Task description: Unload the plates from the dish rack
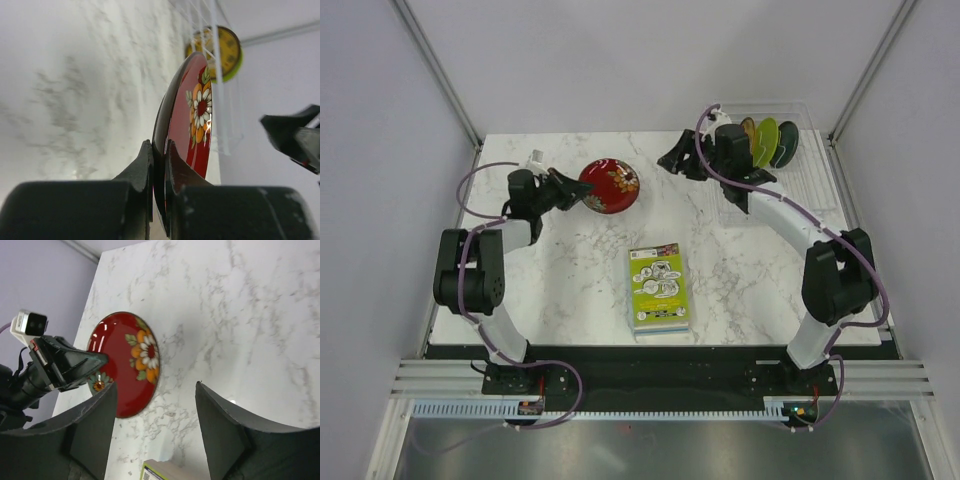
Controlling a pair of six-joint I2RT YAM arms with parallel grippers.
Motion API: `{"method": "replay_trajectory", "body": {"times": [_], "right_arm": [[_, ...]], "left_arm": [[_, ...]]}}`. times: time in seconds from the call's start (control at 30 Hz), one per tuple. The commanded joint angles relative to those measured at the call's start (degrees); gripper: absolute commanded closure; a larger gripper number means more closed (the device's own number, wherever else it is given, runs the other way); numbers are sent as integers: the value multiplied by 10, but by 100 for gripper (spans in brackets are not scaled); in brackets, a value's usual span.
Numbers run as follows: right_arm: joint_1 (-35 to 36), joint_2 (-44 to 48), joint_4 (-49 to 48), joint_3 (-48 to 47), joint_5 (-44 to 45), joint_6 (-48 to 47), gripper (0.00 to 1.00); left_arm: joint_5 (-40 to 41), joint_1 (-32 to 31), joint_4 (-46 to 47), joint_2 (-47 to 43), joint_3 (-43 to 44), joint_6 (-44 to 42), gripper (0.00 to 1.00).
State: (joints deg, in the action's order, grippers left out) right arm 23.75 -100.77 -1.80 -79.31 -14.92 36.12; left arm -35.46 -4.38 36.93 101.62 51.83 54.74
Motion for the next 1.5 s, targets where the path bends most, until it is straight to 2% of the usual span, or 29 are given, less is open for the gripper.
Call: {"method": "replay_trajectory", "body": {"times": [0.0,0.27,0.47,0.7,0.77,0.83,0.87,0.93,0.97,1.07,1.17,1.47], "right_arm": [[-54,43,48,-41,47,-60,30],[-105,43,97,-52,75,-112,29],[-124,32,120,-64,95,-132,29],[-143,26,131,-74,99,-139,29],[-150,20,143,-90,103,-151,29],[-153,8,158,-106,116,-165,29],[-152,4,179,-124,138,-178,29],[-153,-14,196,-143,176,-195,29],[-153,-20,210,-160,209,-200,28],[-153,-46,226,-198,250,-228,28],[-154,-85,245,-247,294,-245,28],[-159,-222,269,-384,360,-291,29]], "left_arm": [[51,63,-79,-20,36,-87,98],[134,76,-202,12,108,-173,98],[178,76,-306,13,119,-209,97],[222,76,-367,9,106,-228,91],[223,76,-392,24,116,-231,79],[220,76,-406,37,125,-233,73],[219,76,-408,38,125,-234,64],[225,76,-421,38,126,-234,59],[232,76,-430,37,126,-234,49],[257,76,-456,27,129,-237,39],[288,75,-481,13,129,-243,33],[405,52,-513,-59,126,-271,25]]}}
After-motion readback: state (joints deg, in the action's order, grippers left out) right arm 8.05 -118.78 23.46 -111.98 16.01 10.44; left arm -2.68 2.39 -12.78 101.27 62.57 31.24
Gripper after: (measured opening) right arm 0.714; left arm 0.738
